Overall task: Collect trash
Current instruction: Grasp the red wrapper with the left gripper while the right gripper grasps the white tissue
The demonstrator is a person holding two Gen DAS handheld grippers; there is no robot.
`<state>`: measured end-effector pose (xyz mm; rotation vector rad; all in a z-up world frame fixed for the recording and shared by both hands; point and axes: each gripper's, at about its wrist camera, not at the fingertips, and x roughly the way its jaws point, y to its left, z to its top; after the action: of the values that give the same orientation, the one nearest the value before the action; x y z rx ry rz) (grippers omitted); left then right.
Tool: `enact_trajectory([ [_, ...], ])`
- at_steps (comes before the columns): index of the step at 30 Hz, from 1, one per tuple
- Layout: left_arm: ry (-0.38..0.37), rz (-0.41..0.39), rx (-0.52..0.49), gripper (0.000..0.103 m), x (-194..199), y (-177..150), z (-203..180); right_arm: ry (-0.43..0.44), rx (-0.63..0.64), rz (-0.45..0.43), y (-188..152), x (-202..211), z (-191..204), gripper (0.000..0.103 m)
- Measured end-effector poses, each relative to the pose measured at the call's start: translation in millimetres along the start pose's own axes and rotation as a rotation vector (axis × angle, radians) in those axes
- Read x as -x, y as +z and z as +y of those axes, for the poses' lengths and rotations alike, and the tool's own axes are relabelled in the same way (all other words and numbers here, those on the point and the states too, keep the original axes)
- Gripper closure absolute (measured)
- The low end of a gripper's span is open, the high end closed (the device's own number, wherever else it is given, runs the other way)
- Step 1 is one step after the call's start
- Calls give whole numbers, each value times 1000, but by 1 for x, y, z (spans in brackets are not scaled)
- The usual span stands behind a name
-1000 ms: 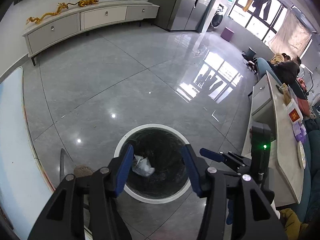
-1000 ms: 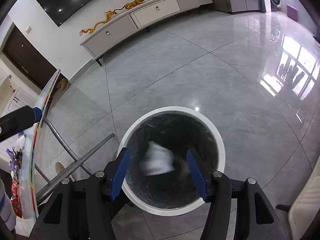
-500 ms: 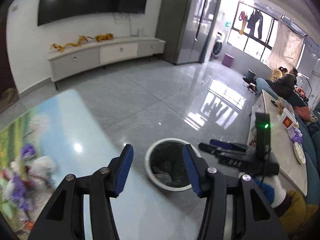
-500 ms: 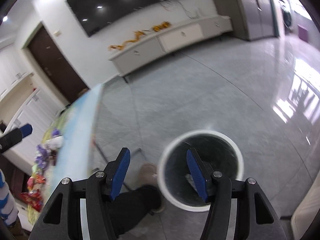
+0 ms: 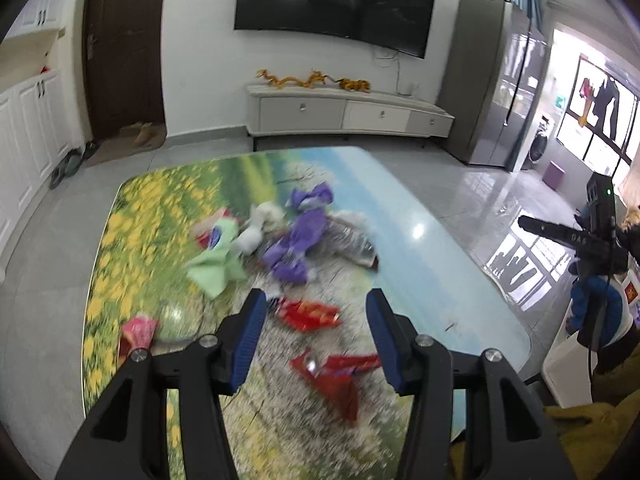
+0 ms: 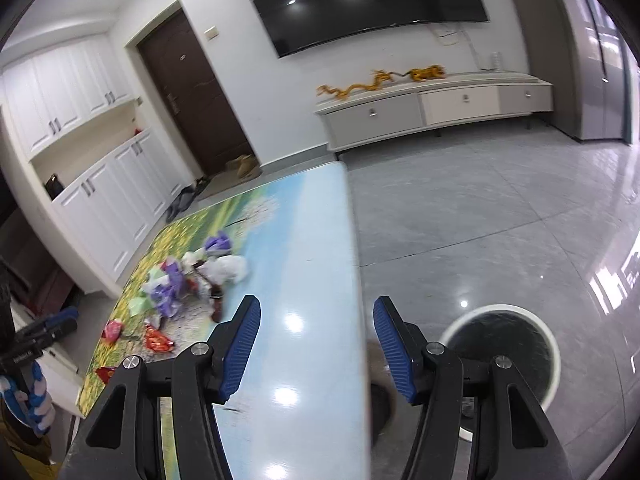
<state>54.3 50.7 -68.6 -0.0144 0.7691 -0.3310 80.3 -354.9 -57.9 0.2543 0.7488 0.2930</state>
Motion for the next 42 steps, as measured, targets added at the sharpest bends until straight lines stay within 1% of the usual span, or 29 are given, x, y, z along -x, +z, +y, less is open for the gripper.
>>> enact_trajectory([
  [1, -11, 10, 14, 53, -2, -5, 3, 5, 11, 8, 0, -4, 7, 46],
  [3, -68, 46, 37, 53, -11, -22, 3, 16, 39, 29, 0, -12, 20, 46],
  [5, -109, 85, 25, 53, -21, -34, -10, 28, 65, 53, 0, -21, 32, 46],
  [6, -110, 98, 12, 53, -25, -39, -15, 33, 76, 63, 0, -25, 36, 46],
  [8, -82, 131, -33, 53, -36, -51, -27, 43, 96, 85, -1, -32, 45, 46],
  [11, -74, 157, -29, 54, -46, -60, -29, 55, 117, 111, -4, -41, 54, 46],
  [12, -68, 160, -19, 57, -48, -60, -26, 60, 123, 121, -6, -45, 56, 46],
  [13, -59, 163, -12, 65, -50, -61, -23, 63, 126, 127, -7, -47, 58, 46],
  [14, -50, 173, -2, 69, -55, -62, -19, 65, 128, 134, -9, -49, 60, 46],
  [15, -46, 178, 10, 76, -56, -63, -16, 68, 130, 141, -9, -52, 60, 46],
  [16, -45, 181, 25, 86, -59, -64, -13, 71, 130, 149, -10, -55, 61, 46],
  [17, -49, 184, 44, 92, -61, -64, -8, 74, 130, 157, -11, -59, 61, 46],
  [18, -54, 182, 54, 94, -62, -64, -6, 77, 130, 163, -11, -62, 62, 46],
  [22, -41, 146, 72, 96, -59, -63, 0, 100, 137, 187, -9, -75, 66, 46],
  [26, -61, 113, 98, 96, -52, -57, 6, 118, 180, 196, 0, -93, 80, 46],
  [31, -77, 80, 105, 96, -44, -50, 9, 141, 226, 215, 18, -132, 97, 48],
  [35, -79, 60, 119, 96, -37, -45, 12, 163, 208, 244, 30, -173, 104, 51],
  [38, -77, 54, 132, 96, -35, -44, 16, 162, 188, 269, 37, -201, 105, 52],
  [42, -77, 46, 149, 96, -32, -42, 20, 180, 143, 321, 34, -230, 102, 53],
])
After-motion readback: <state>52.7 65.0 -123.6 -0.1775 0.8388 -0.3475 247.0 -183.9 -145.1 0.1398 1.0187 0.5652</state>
